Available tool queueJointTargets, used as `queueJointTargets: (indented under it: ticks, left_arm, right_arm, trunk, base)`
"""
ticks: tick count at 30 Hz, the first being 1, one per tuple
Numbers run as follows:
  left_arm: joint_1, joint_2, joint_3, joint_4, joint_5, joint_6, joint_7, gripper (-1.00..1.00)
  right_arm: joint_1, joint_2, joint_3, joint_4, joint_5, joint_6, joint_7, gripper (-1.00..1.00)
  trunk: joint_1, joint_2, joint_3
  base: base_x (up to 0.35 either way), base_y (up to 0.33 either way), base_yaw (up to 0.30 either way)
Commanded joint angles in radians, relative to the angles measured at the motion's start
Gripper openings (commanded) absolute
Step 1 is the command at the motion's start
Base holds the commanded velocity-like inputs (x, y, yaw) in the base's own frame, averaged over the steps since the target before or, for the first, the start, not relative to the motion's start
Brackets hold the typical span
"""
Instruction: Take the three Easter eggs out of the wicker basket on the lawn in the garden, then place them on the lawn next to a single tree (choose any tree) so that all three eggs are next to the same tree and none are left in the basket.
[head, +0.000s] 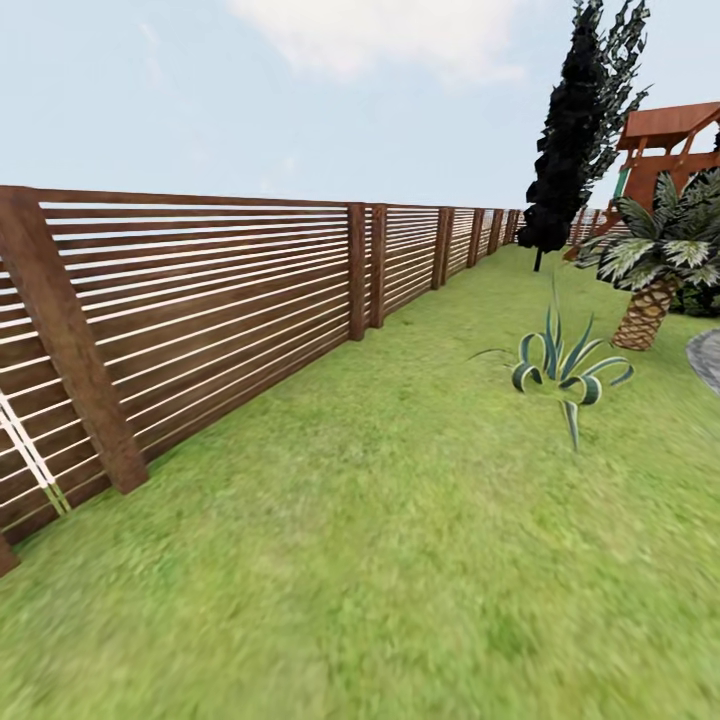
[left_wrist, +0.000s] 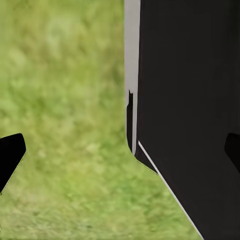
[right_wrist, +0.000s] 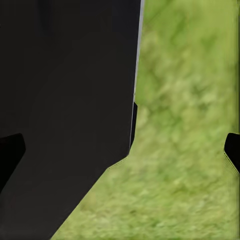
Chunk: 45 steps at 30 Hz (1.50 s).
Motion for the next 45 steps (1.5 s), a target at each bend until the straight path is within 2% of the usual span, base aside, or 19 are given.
queueJointTargets:
  ticks: [1,29,38,45]
  left_arm:
    - [0.001,0.0,0.0,-0.002,0.0,0.0,-0.001,1.0]
    - [0.001,0.0,0.0,-0.002,0.0,0.0,-0.001,1.0]
    - [0.001,0.0,0.0,-0.002,0.0,0.0,-0.001,1.0]
    - [0.001,0.0,0.0,-0.002,0.0,0.0,-0.001,1.0]
  right_arm:
    - [0.0,0.0,0.0,0.001,0.004,-0.002,0.0,1.0]
    - [0.0,0.0,0.0,0.001,0.004,-0.002,-0.001,1.0]
    - [0.0,0.001,0.002,0.001,0.006,-0.001,0.005,1.0]
    - [0.0,0.0,0.001,0.001,0.004,-0.001,0.0,1.0]
  trunk:
    - [0.001,0.0,0.0]
    - [0.001,0.0,0.0]
    - [0.001,0.0,0.0]
    - [0.001,0.0,0.0]
  base:
    - [0.335,0.0,0.0]
    - [0.335,0.0,-0.001]
    - [0.335,0.0,-0.206]
    - [0.335,0.0,-0.034]
